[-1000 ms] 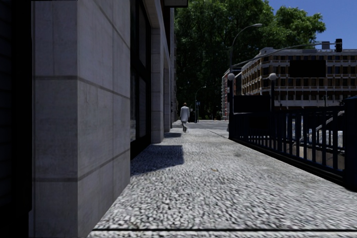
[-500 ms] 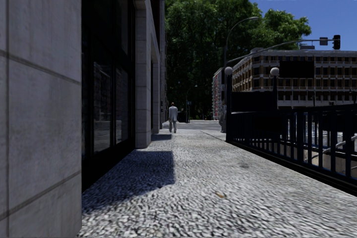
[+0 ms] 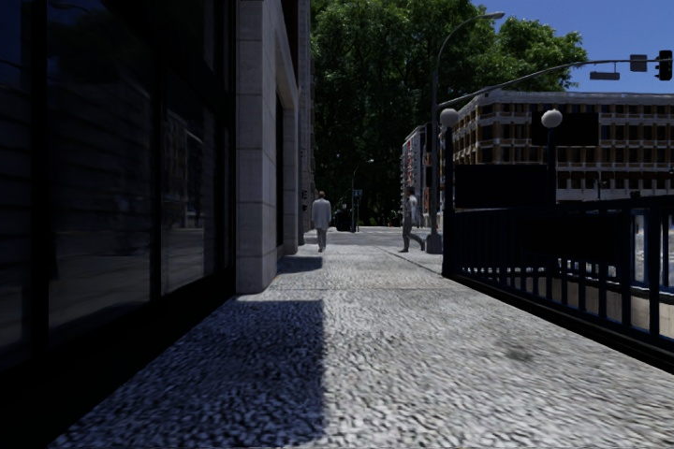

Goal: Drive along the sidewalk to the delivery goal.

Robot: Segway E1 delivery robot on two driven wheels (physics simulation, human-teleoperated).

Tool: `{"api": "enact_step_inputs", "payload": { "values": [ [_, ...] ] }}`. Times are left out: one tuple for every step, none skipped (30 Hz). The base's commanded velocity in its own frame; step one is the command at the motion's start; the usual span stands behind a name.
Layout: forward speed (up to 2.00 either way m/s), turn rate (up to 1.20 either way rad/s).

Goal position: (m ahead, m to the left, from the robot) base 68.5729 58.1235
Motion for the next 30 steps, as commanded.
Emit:
{"api": "enact_step_inputs", "payload": {
  "values": [
    [2.00, 0.00],
    [2.00, 0.00],
    [2.00, 0.00],
    [2.00, 0.00],
    [2.00, 0.00],
    [2.00, 0.00],
    [2.00, 0.00],
    [2.00, 0.00],
    [2.00, 0.00],
    [2.00, 0.00],
    [2.00, 0.00],
    [2.00, 0.00],
    [2.00, 0.00],
    [2.00, 0.00],
    [2.00, 0.00],
    [2.00, 0.00],
    [2.00, 0.00],
    [2.00, 0.00],
    [2.00, 0.00],
    [2.00, 0.00],
    [2.00, 0.00],
    [2.00, 0.00],
    [2.00, 0.00],
    [2.00, 0.00],
    [2.00, 0.00],
    [2.00, 0.00],
    [2.00, 0.00],
    [2.00, 0.00],
    [2.00, 0.00],
    [2.00, 0.00]
  ]
}}
